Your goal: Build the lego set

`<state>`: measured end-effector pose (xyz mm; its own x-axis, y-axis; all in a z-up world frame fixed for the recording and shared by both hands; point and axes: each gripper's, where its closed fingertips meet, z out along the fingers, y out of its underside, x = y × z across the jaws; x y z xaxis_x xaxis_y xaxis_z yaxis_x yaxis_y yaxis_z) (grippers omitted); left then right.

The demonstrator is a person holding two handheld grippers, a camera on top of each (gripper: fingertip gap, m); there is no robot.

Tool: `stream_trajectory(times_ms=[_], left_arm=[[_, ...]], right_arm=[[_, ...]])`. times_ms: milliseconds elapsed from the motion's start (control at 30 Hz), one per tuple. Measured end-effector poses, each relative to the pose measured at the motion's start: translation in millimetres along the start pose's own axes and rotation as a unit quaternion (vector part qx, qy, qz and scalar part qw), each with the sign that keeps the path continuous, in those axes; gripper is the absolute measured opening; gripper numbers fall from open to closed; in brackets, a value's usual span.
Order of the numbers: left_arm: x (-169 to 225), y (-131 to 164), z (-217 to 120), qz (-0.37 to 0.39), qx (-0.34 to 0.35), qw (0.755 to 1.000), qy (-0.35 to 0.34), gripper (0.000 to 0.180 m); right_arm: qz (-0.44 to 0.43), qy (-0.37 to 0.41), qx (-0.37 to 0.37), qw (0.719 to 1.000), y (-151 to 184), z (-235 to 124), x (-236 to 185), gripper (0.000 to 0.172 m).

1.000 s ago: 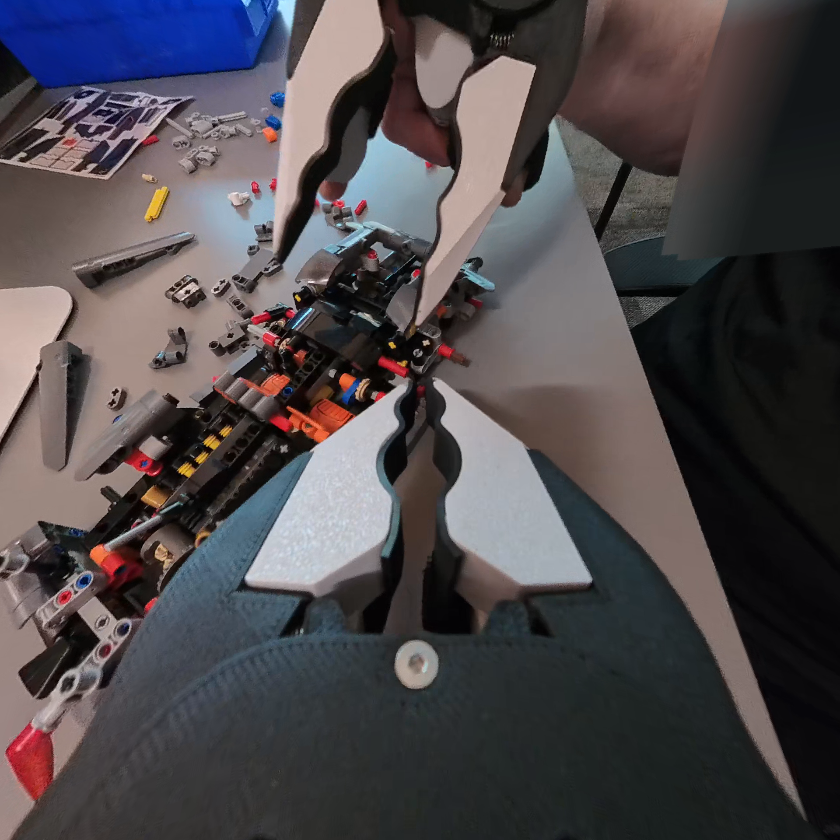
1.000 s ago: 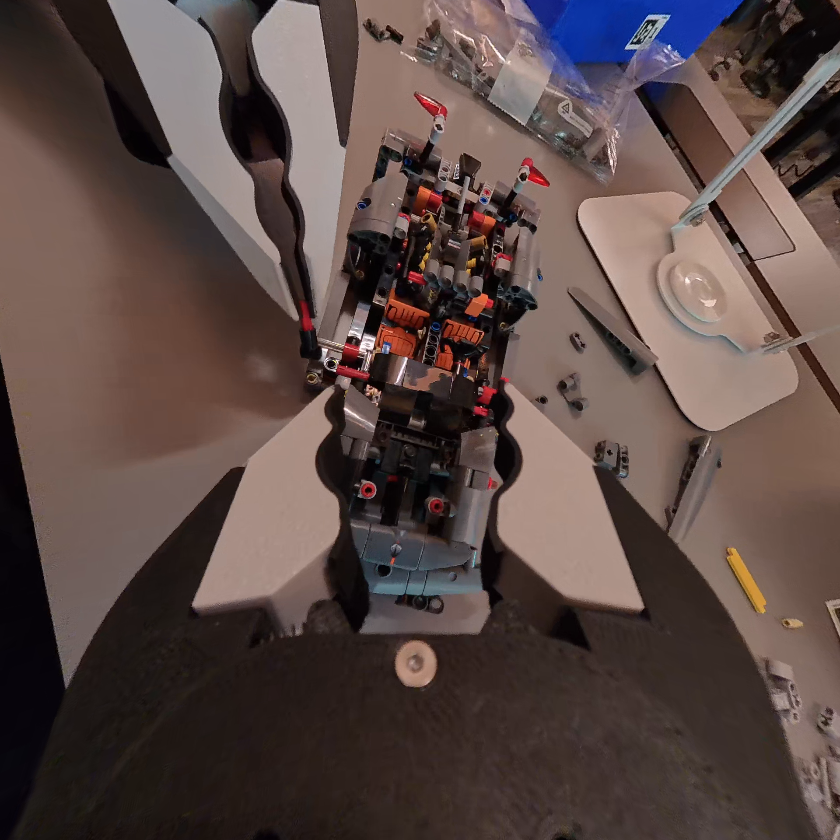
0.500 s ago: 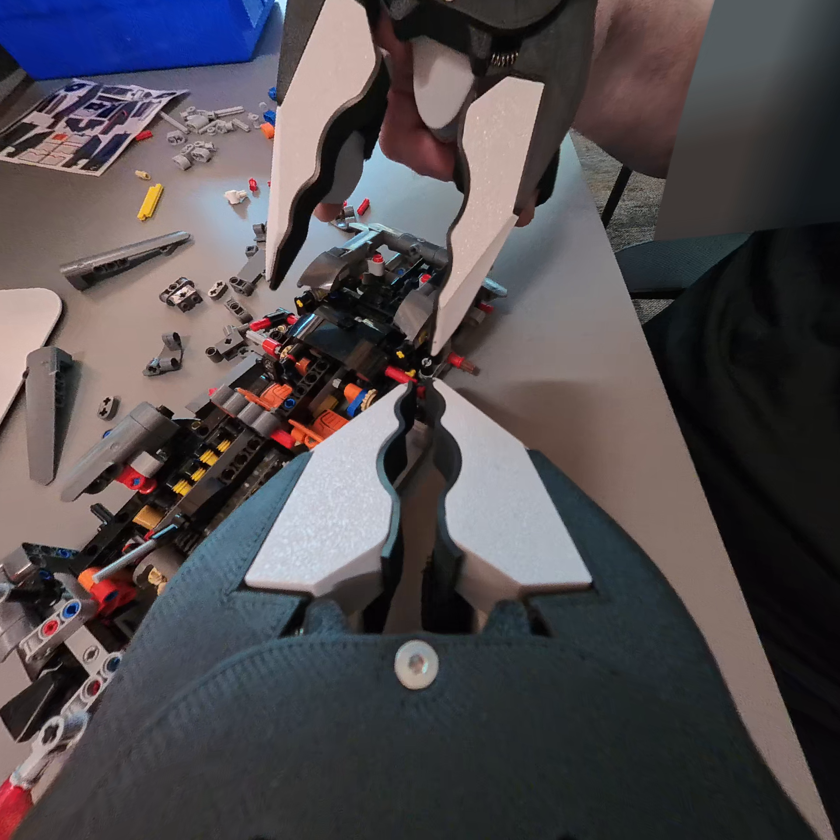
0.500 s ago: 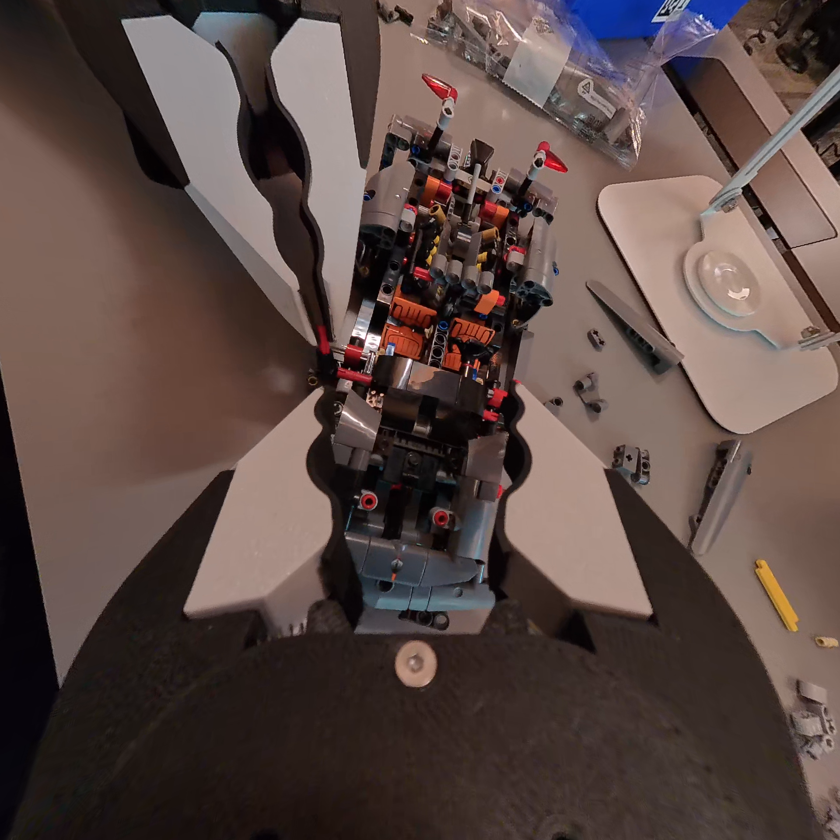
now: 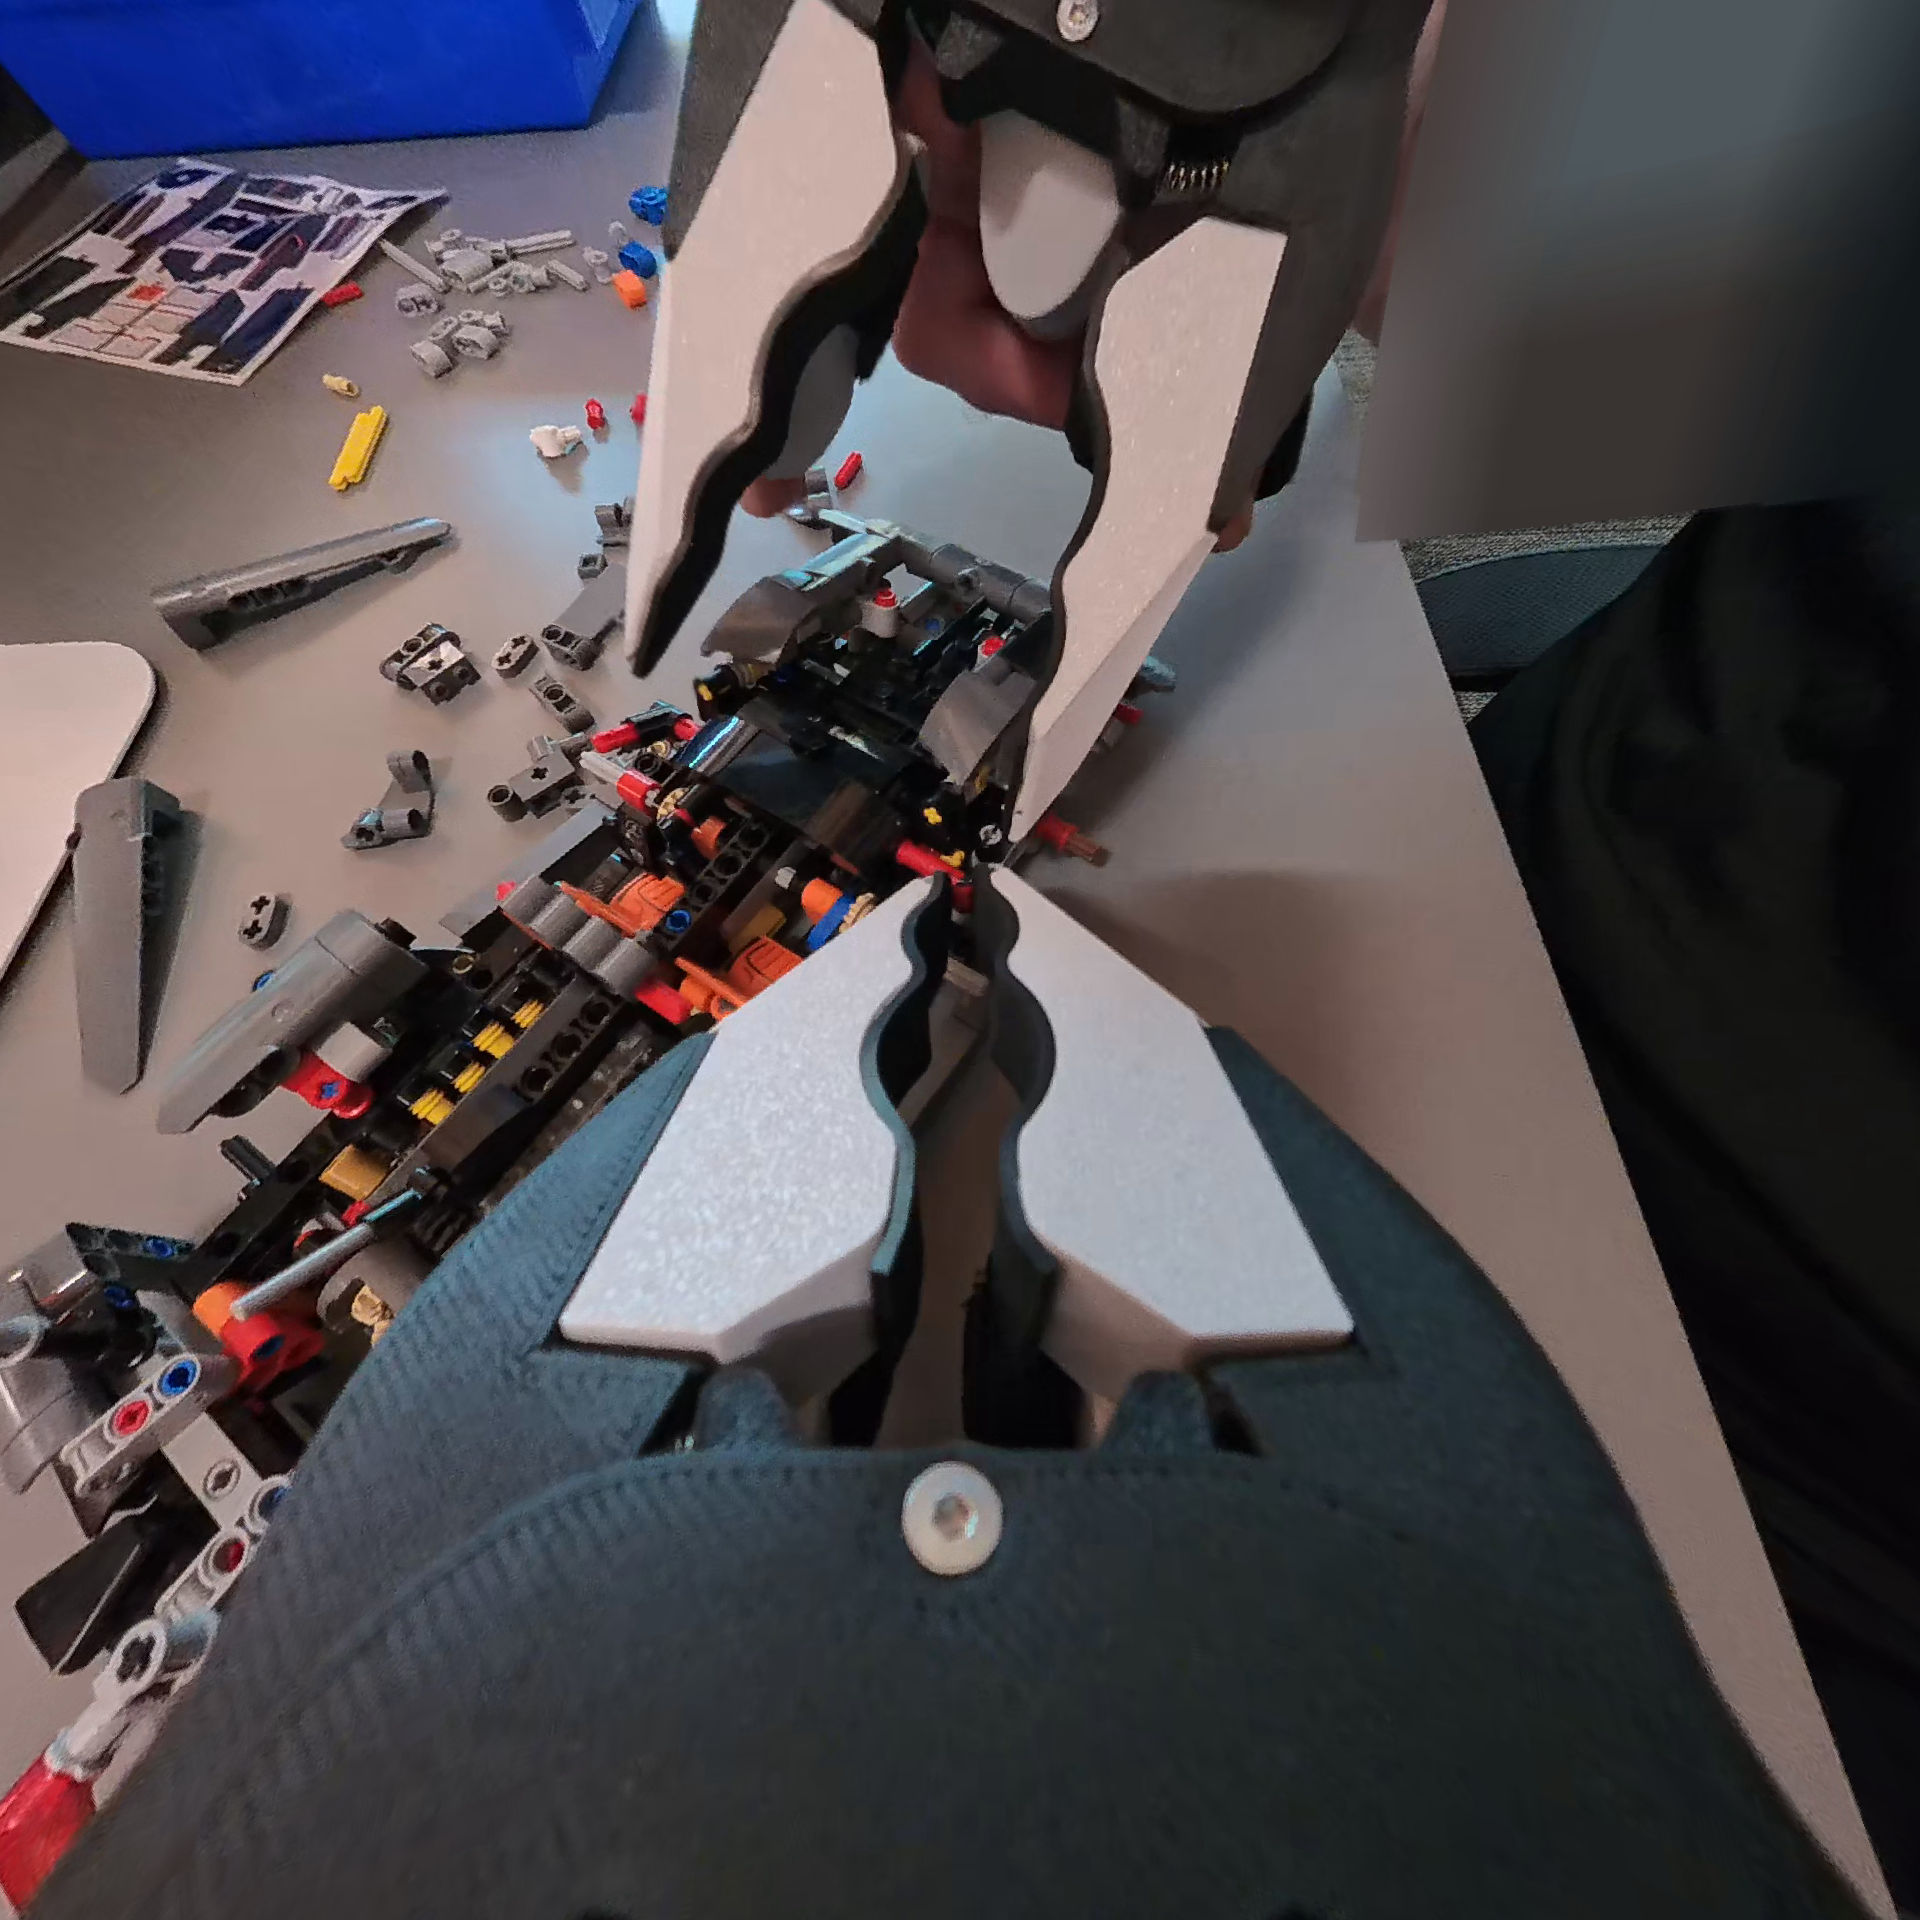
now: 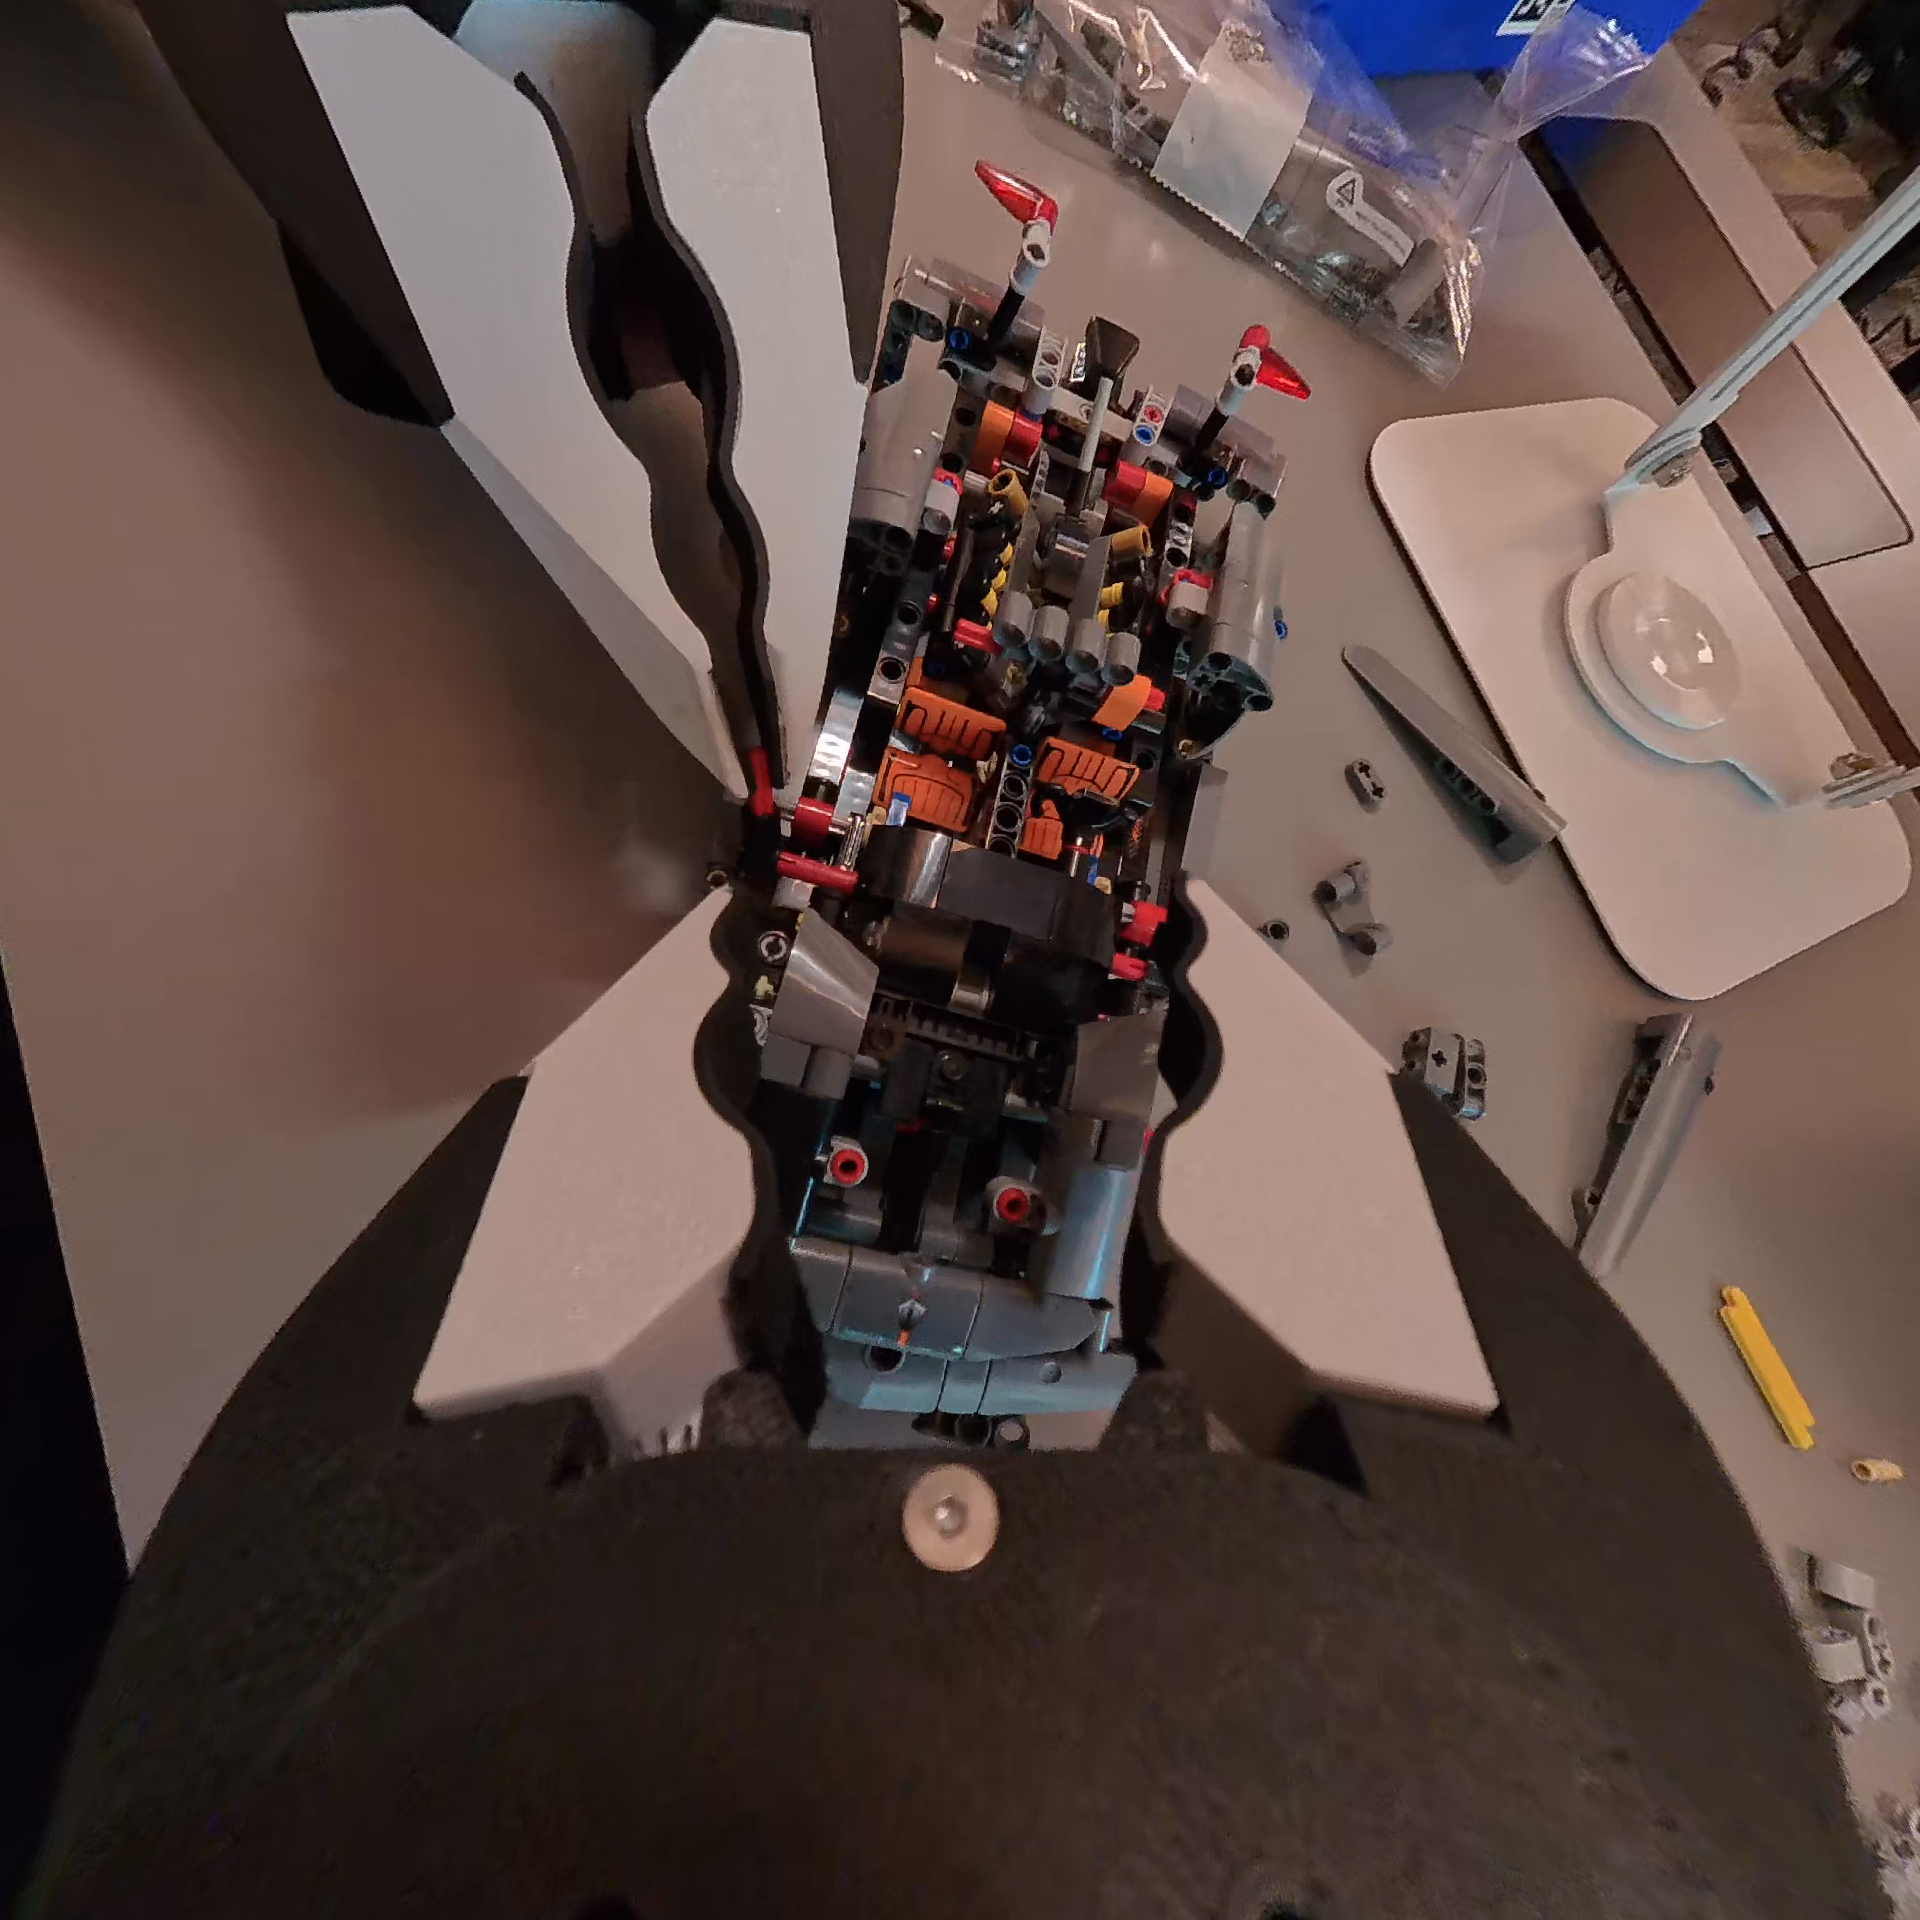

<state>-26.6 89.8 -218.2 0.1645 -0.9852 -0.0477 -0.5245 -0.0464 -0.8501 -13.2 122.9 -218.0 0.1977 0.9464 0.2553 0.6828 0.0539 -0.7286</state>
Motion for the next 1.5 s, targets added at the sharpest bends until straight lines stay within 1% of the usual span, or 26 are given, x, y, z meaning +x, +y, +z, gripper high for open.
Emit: stream_trajectory(times_ms=[67, 167, 267, 367, 467, 567, 700, 767, 1167, 1300, 1500], left_arm=[[-0.5, -0.3, -0.1, 0.001, -0.005, 1.000, -0.001, 0.002], [-1.6, -0.5, 0.4, -0.004, -0.015, 1.000, 0.000, 0.002], [-2.2, 0.1, 0.5, -0.008, -0.026, 1.000, 0.006, 0.002], [-3.6, -0.1, 0.6, -0.023, -0.035, 0.999, 0.018, 0.002], [-5.5, -0.5, 1.6, -0.034, -0.044, 0.998, 0.028, 0.002], [-6.8, -1.1, 2.4, -0.036, -0.051, 0.997, 0.038, 0.002], [-9.6, -2.0, 3.8, -0.038, -0.055, 0.997, 0.045, 0.001], [-11.2, -2.2, 4.4, -0.035, -0.054, 0.997, 0.045, 0.001], [-19.0, -4.8, 6.2, -0.043, -0.041, 0.997, 0.053, 0.001], [-20.8, -6.3, 7.2, -0.035, -0.045, 0.997, 0.050, 0.001], [-20.6, -5.6, 6.9, -0.004, -0.061, 0.997, 0.045, 0.002]], right_arm=[[0.001, -0.002, -0.005, 1.000, -1.4, 0.7, -1.7, 0.079], [-0.010, -0.005, -0.011, 1.000, -5.6, 3.5, -9.7, 0.072], [-0.023, 0.021, -0.026, 0.999, -6.3, 5.9, -11.3, 0.063], [-0.009, 0.044, -0.036, 0.998, -5.3, 7.2, -8.7, 0.064], [0.017, 0.062, -0.052, 0.997, -0.1, 8.4, -4.4, 0.073], [0.053, 0.052, -0.057, 0.996, 3.6, 10.4, -5.9, 0.075], [0.070, 0.058, -0.068, 0.994, 9.0, 12.2, 1.8, 0.073], [0.067, 0.056, -0.073, 0.994, 9.8, 13.0, 1.8, 0.069], [0.076, 0.048, -0.086, 0.992, 9.8, 13.5, 6.0, 0.063], [0.078, 0.043, -0.086, 0.992, 9.4, 13.5, 6.7, 0.061], [0.087, 0.044, -0.083, 0.992, 8.4, 13.7, 7.4, 0.063]])
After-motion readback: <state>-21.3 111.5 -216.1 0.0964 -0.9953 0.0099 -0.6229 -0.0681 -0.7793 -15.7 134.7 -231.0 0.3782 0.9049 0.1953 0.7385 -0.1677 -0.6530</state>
